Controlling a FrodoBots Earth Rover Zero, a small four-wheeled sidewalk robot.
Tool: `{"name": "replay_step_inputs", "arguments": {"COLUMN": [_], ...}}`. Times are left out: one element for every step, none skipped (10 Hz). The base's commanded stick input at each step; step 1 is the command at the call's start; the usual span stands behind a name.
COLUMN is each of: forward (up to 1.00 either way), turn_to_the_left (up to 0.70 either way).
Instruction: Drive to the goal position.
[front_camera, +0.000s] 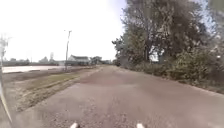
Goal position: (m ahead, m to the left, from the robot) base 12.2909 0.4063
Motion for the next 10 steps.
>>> {"name": "replay_step_inputs", "arguments": {"forward": [0.70, 0.70, 0.70, 0.70, 0.70, 0.70, 0.70, 0.70, 0.70, 0.70], "turn_to_the_left": [0.00, 0.00, 0.00, 0.00, 0.00, 0.00, 0.00, 0.00, 0.00, 0.00]}}
